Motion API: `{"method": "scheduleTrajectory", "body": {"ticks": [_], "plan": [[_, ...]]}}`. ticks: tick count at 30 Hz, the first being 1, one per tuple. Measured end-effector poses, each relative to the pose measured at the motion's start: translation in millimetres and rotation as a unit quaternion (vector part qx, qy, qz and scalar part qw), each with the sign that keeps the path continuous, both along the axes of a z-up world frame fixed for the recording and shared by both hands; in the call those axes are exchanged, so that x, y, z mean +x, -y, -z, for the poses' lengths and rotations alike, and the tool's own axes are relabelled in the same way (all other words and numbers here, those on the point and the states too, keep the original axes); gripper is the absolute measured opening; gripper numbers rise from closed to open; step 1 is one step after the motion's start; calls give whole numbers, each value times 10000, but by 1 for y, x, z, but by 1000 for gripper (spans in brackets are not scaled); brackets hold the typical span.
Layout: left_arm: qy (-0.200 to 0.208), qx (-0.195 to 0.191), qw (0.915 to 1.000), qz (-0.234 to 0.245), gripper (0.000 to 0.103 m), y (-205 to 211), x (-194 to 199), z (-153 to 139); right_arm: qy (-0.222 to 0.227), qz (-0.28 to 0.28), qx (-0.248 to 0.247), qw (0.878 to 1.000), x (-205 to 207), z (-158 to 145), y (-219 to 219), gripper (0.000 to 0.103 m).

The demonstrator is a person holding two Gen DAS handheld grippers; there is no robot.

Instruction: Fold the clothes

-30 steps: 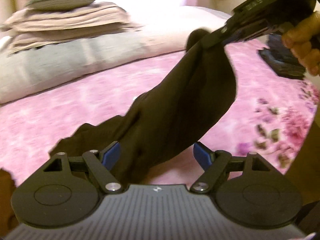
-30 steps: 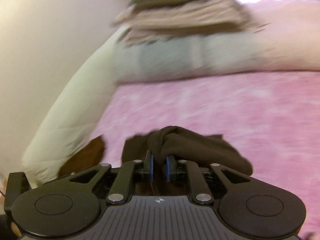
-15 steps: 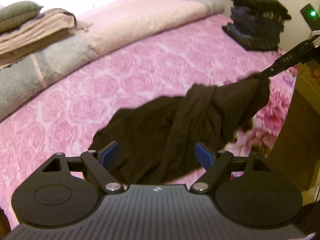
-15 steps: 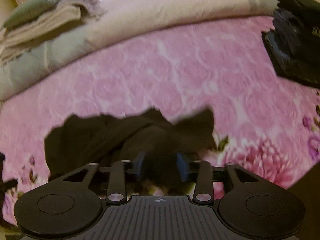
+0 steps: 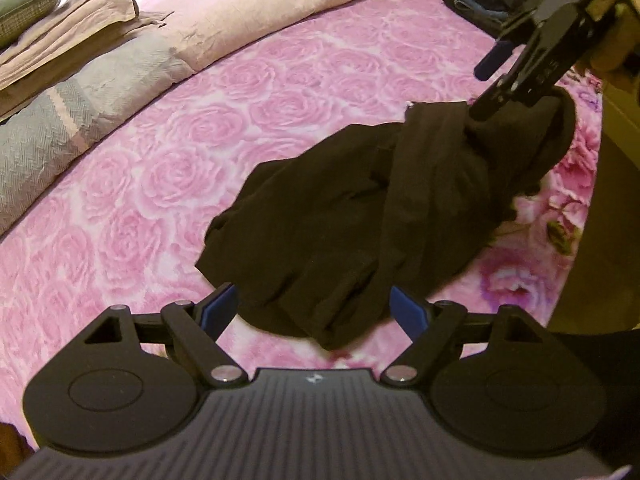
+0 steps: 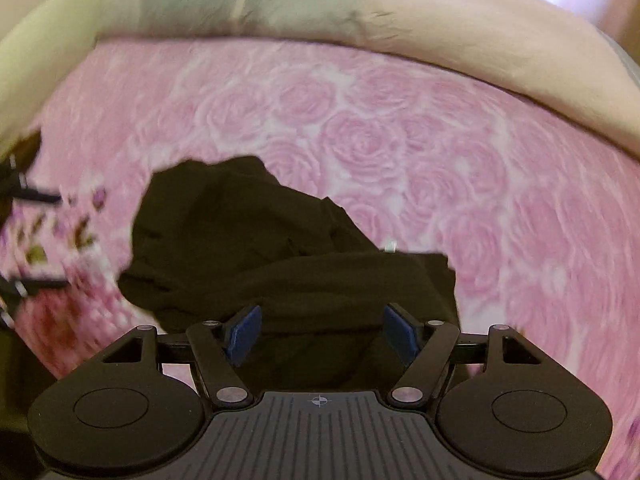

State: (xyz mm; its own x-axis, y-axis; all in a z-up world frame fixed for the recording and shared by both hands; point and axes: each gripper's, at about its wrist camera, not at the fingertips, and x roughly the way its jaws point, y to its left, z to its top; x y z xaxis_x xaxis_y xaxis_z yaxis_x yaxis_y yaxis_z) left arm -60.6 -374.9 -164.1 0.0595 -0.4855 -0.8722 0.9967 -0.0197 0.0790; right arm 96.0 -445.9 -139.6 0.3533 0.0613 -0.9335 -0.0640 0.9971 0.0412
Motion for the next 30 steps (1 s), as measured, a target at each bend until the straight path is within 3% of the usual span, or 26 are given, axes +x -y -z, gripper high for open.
{"method": "scheduleTrajectory", "body": {"ticks": [5,10,11,14,18,20,23,25,26,27,28,29,30], "plan": [[5,176,9991,-392,76,29,13,12,-291,-1040,-101,9941,41,48,31,71],[66,343,9936,-1074,76,66,14,25,-676,-1450,458,9861,68,97,71,70],[70,381,9926,-1153,76,73,14,27,-741,-1500,590,9841,68,103,77,63],[169,488,9920,-1150,76,92,12,32,-799,-1653,860,9792,55,105,85,22],[347,492,9945,-851,76,110,16,29,-800,-1777,1423,9705,16,78,74,17],[407,467,9954,-731,76,116,22,28,-904,-1912,1826,9602,-11,64,55,17],[433,416,9965,-589,76,125,34,27,-1300,-2165,2503,9347,-49,61,18,17],[422,404,9970,-504,76,129,43,30,-1452,-2291,2499,9295,-69,69,-6,17],[414,406,9972,-461,76,131,47,32,-1509,-2420,2383,9284,-76,71,-13,24],[404,428,9974,-422,76,134,51,36,-1455,-2400,2293,9320,-79,71,-15,36],[390,466,9974,-388,76,136,55,40,-1283,-2259,2296,9380,-79,67,-12,66],[369,495,9973,-385,76,139,60,43,-1078,-2105,2326,9434,-77,61,-8,84],[346,514,9973,-401,76,141,66,46,-870,-1965,2387,9470,-74,54,-1,85]]}}
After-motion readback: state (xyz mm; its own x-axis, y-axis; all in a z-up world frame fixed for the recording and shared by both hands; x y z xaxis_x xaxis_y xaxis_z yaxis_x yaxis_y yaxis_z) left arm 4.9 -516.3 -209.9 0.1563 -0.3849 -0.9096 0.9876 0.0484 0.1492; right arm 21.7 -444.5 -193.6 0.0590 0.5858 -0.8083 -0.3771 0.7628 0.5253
